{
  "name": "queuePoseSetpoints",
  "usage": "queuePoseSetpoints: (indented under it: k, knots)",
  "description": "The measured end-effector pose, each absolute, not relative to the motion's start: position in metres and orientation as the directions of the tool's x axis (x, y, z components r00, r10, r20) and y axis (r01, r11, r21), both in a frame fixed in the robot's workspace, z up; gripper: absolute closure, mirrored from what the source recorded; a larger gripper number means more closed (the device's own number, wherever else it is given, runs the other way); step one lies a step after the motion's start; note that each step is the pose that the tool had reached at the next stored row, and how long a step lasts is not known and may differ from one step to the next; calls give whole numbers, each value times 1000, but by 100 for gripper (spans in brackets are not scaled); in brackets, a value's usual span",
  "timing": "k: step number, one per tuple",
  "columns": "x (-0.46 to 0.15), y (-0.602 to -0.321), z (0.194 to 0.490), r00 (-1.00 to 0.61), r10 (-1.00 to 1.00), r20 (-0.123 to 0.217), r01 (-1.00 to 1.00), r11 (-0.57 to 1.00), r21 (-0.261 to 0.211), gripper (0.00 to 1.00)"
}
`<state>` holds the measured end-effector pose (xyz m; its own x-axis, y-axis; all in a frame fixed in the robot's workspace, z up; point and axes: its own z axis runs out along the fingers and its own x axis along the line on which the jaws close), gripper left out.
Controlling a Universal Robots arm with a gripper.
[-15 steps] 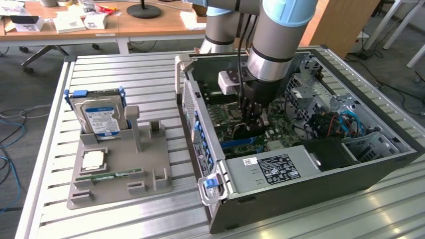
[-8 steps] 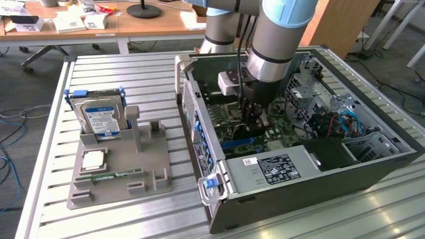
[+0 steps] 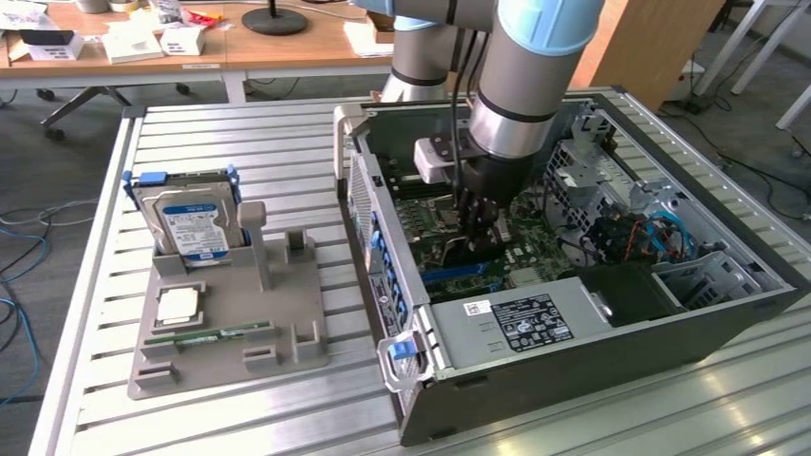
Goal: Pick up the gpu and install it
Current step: 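Insert the gpu into the slot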
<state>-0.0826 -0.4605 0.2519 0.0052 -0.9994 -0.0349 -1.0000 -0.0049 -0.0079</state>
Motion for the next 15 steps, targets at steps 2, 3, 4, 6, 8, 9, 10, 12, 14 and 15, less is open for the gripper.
queuePoseSetpoints:
  k: [2,3,4,6,8,9,10,12,14,15]
  knots:
    - [-83,-461,252,5,-999,-34,-1000,-5,-8,74]
    - [-83,-461,252,5,-999,-34,-1000,-5,-8,74]
    - [-83,-461,252,5,-999,-34,-1000,-5,-7,74]
    - [-83,-461,251,5,-999,-34,-1000,-5,-8,74]
    - [-83,-460,251,5,-999,-35,-1000,-5,-8,74]
    - [-83,-461,251,5,-999,-35,-1000,-5,-8,74]
    - [-83,-461,251,5,-999,-34,-1000,-5,-8,74]
    - [-83,-461,251,5,-999,-35,-1000,-5,-8,74]
    - [-83,-461,250,5,-999,-35,-1000,-5,-8,74]
    - [-83,-461,250,5,-999,-35,-1000,-5,-8,74]
